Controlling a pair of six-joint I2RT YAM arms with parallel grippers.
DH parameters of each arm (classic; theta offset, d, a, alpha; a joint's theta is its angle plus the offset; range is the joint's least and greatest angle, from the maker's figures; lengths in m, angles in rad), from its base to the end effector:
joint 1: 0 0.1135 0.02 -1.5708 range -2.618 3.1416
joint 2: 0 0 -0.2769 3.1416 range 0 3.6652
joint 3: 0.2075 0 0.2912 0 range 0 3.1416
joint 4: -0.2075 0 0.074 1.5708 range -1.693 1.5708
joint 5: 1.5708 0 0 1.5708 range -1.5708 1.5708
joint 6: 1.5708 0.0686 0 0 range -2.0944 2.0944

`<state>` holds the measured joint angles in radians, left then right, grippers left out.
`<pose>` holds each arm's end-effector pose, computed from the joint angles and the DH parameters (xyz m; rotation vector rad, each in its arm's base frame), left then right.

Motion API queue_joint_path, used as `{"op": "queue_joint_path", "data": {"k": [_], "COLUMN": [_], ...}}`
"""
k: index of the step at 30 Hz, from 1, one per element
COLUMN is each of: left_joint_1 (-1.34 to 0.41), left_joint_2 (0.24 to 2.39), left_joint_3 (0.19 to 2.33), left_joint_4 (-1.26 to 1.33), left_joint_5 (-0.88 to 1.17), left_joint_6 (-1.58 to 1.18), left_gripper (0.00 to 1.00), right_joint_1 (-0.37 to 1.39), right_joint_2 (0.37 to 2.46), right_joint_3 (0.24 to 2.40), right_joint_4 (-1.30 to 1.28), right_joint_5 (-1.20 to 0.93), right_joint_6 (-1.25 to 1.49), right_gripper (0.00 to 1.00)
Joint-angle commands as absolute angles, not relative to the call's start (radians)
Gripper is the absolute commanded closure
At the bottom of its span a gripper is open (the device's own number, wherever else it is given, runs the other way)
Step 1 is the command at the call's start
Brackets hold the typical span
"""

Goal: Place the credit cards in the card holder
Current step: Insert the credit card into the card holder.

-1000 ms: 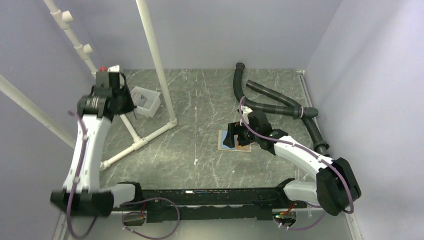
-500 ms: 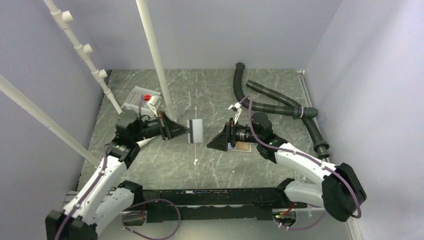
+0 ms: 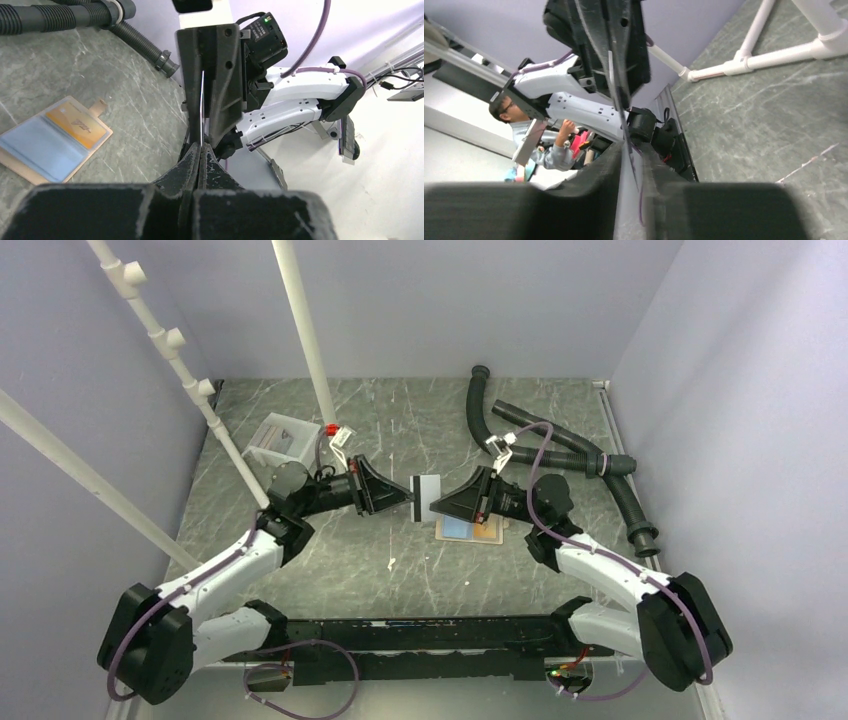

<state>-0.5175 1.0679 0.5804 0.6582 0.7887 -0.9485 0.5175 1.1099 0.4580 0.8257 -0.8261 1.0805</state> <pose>0.2253 -0.1843 0.2964 0.4123 1.6605 -1.6929 0.2170 0.1816 0.2572 -0.3488 1.7250 1.8084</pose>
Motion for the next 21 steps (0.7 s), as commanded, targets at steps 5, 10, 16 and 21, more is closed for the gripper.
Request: {"op": "queue_joint_path", "data": {"k": [5,10,16,21], "left_joint_1": [-0.567,-0.635,-0.821,-0.876], "left_joint_2": [1.125,1.223,1.505,1.725], "left_joint_3": [0.681,0.776,0.944,1.082], "left_joint_4": [0.405,0.083,0.051,0.057], "left_joint_5": [0.609,0.407,0.286,0.274], "left_joint_6": [-0.817,-0.696,-0.624,-0.617], "left_gripper": [0.74,0.33,0.49,0.76], "right_joint_1": [0.349,0.272,0.147,0.078], "right_joint_2": [1.003,1.01,1.172,1.251], "right_joint_3": [0.472,0.618,0.583,0.557], "right_joint_4": [0.539,-0.281,-0.29,-0.224], "right_joint_5": [-0.824,-0.458,-0.712,-0.811], "right_joint_6": [0.971,0.51,0.426,0.417], "right_gripper": [1.0,1.0,1.0,1.0]}}
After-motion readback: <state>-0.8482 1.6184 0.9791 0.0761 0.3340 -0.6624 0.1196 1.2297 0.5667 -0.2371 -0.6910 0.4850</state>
